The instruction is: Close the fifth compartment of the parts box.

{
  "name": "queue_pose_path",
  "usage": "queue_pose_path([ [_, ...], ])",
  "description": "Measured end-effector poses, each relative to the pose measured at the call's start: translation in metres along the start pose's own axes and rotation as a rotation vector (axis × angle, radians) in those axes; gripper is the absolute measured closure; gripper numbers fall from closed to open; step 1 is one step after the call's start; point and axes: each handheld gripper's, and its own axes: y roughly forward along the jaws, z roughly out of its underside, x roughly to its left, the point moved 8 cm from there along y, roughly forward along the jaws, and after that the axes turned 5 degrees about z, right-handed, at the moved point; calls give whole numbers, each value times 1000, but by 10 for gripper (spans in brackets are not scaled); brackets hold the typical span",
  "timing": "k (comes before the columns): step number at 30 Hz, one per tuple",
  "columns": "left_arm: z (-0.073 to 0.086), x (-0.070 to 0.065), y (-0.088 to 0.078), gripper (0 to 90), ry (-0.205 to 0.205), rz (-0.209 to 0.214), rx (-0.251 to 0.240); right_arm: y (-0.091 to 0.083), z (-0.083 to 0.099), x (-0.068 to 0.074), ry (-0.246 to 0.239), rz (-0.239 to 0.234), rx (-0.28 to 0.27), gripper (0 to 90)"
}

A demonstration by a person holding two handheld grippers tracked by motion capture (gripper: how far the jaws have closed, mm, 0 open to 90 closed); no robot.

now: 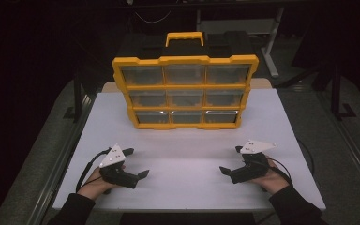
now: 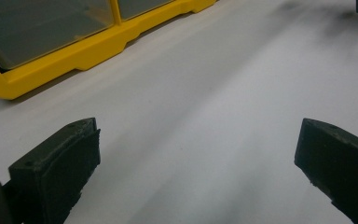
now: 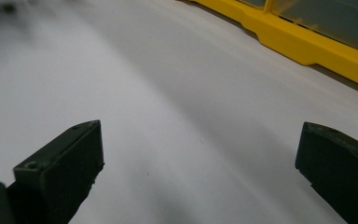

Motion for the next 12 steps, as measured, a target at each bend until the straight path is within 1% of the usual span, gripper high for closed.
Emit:
queue_pose_path([
  [3, 0, 0, 0, 0, 1, 1, 1, -4, 4, -2, -9, 5, 0, 4],
  [8, 0, 0, 0, 0, 1, 2, 4, -7, 7, -4, -1, 10, -7, 5],
  [12, 2, 0, 1, 0, 2, 1, 24, -7, 9, -6, -2, 13, -1, 4],
])
